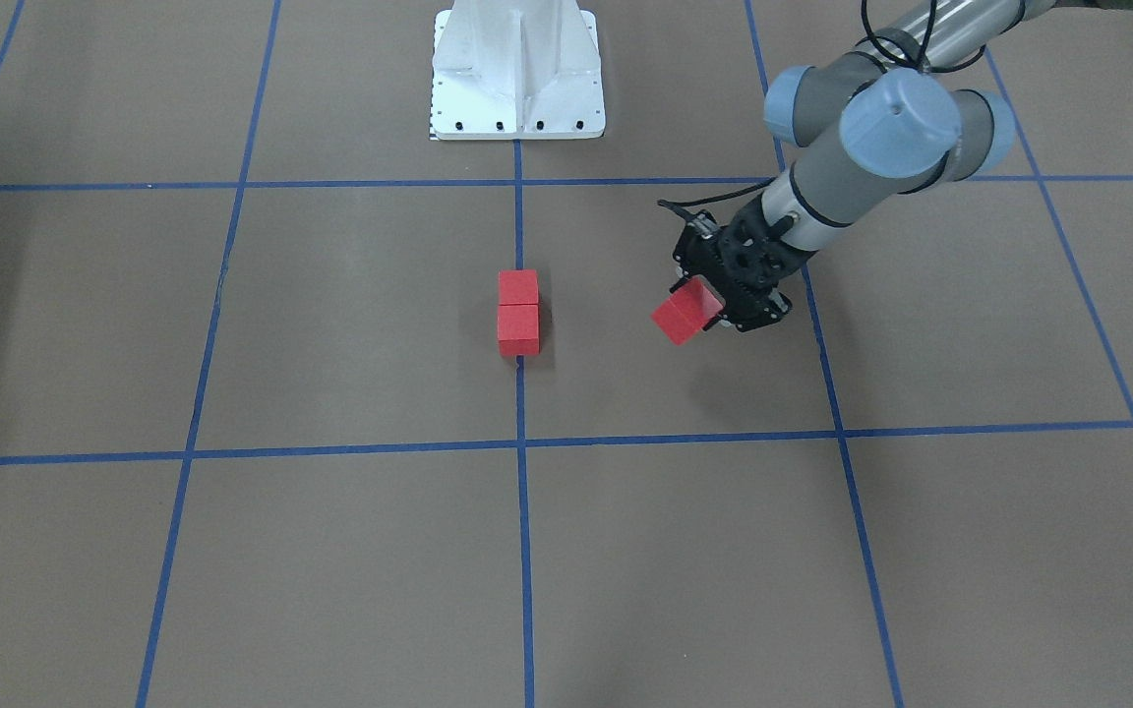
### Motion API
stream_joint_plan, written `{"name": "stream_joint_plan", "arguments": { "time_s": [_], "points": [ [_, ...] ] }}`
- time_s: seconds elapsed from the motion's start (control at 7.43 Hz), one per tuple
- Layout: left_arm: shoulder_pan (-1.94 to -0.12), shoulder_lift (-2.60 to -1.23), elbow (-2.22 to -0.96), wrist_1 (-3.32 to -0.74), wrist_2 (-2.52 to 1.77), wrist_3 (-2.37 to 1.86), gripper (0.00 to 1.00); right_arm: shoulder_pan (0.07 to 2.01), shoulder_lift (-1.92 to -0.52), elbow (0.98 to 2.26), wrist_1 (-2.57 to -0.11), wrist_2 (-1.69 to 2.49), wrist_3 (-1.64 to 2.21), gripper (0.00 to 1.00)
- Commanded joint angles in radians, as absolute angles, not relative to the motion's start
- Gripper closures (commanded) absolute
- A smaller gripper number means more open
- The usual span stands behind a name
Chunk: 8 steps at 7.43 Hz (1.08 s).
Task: Form red blocks into L shape at center
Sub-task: 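Carry the red cube with the left gripper toward the two center cubes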
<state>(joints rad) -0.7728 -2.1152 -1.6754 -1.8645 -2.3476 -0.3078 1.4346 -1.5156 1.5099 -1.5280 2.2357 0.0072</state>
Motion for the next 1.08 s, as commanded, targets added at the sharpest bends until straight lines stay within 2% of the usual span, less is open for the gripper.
{"name": "stream_joint_plan", "arguments": {
  "time_s": [0.0, 0.4, 0.67, 0.94],
  "points": [
    [-0.767, -2.204, -1.66, -1.766, -2.409, -0.24, 1.0, 1.491, -1.532, 1.52, -1.525, 2.238, -0.008, 0.0],
    [-0.769, -2.217, -1.579, -1.764, -2.347, 0.232, 1.0, 1.54, -1.545, 1.522, -1.513, 2.223, -0.226, 0.0],
    [-0.708, -2.23, -1.574, -1.769, -2.168, 0.276, 1.0, 1.543, -1.58, 1.522, -1.513, 2.229, -0.264, 0.0],
    [-0.649, -2.299, -1.514, -1.764, -2.112, 0.272, 1.0, 1.543, -1.595, 1.519, -1.488, 2.23, -0.256, 0.0]
  ]
}}
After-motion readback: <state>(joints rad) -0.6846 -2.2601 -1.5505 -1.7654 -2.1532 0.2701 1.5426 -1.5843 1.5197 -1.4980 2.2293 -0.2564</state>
